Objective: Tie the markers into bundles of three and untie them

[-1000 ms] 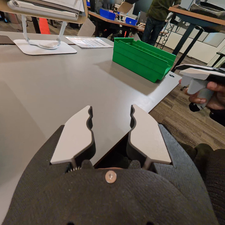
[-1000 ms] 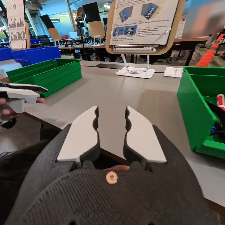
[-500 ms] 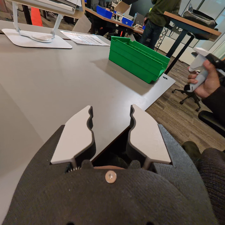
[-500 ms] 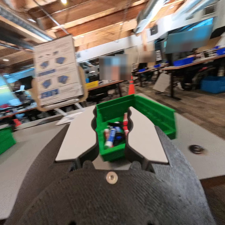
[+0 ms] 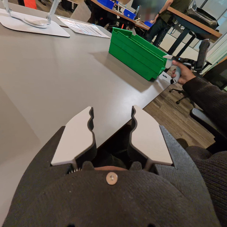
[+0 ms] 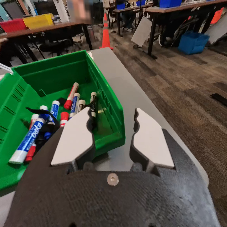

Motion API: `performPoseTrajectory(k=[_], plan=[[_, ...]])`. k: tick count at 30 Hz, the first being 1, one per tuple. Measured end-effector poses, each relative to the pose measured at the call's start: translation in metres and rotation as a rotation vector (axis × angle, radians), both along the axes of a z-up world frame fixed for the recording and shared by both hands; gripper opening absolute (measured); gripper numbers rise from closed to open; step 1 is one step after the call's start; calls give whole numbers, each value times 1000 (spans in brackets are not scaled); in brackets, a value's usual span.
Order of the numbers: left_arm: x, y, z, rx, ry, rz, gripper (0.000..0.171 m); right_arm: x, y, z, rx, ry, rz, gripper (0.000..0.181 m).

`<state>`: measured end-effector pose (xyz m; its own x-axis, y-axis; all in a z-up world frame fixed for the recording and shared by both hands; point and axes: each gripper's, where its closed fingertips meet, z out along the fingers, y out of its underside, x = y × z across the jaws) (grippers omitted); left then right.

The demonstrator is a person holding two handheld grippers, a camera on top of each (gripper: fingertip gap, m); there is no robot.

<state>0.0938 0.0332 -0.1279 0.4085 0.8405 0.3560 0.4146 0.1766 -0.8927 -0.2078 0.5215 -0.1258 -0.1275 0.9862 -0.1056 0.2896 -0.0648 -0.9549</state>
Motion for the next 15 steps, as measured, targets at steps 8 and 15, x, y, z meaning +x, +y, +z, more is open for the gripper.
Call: performPoseTrajectory(k=[8, 15], plan=[[15, -19, -2, -43, 5, 75, 61, -4, 2, -10, -45, -17, 73, 15], [14, -20, -1, -6, -4, 76, 61, 26, -26, -11, -95, -43, 246, 4]])
